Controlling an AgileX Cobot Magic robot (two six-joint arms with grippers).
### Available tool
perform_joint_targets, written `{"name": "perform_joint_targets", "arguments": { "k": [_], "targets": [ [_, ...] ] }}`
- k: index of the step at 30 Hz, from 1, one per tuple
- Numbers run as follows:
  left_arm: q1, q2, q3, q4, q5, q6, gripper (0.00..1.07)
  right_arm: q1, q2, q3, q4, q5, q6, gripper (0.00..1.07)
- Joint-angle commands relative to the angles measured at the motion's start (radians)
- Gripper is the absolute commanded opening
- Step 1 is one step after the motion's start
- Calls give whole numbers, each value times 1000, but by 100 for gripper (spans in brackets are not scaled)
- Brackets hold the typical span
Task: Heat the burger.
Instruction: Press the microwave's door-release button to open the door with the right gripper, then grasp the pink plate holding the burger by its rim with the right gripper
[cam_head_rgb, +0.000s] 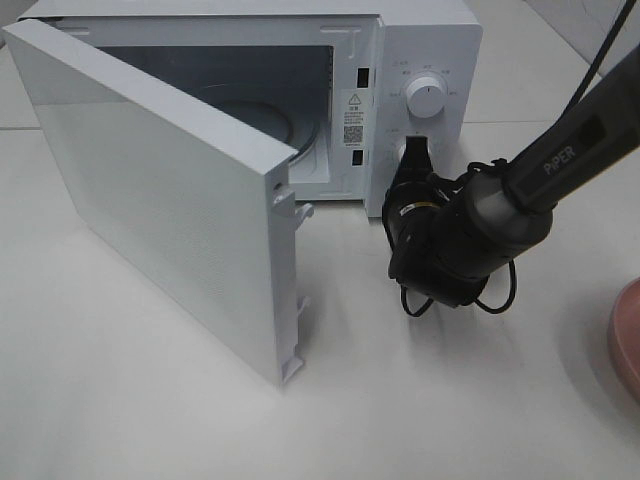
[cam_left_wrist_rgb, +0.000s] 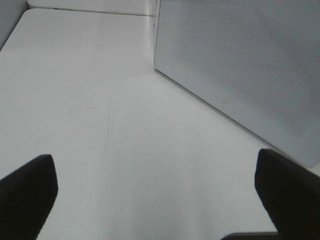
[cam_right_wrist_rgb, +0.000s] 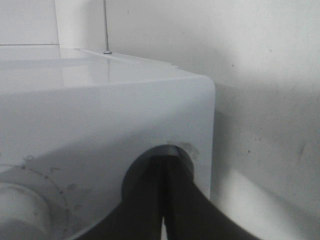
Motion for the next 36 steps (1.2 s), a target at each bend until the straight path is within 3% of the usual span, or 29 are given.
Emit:
{"name": "perform_joint_targets", "arguments": {
  "k": [1,20,36],
  "targets": [
    [-2,-14,2,1,-15,4,100,-50,5,-78,-110,-126,-8,0],
    [-2,-14,2,1,-15,4,100,-42,-102,69,-137,52,9,0],
    [-2,-14,2,1,-15,4,100,-42,-309,292,-178,173,-10,0]
  ]
}}
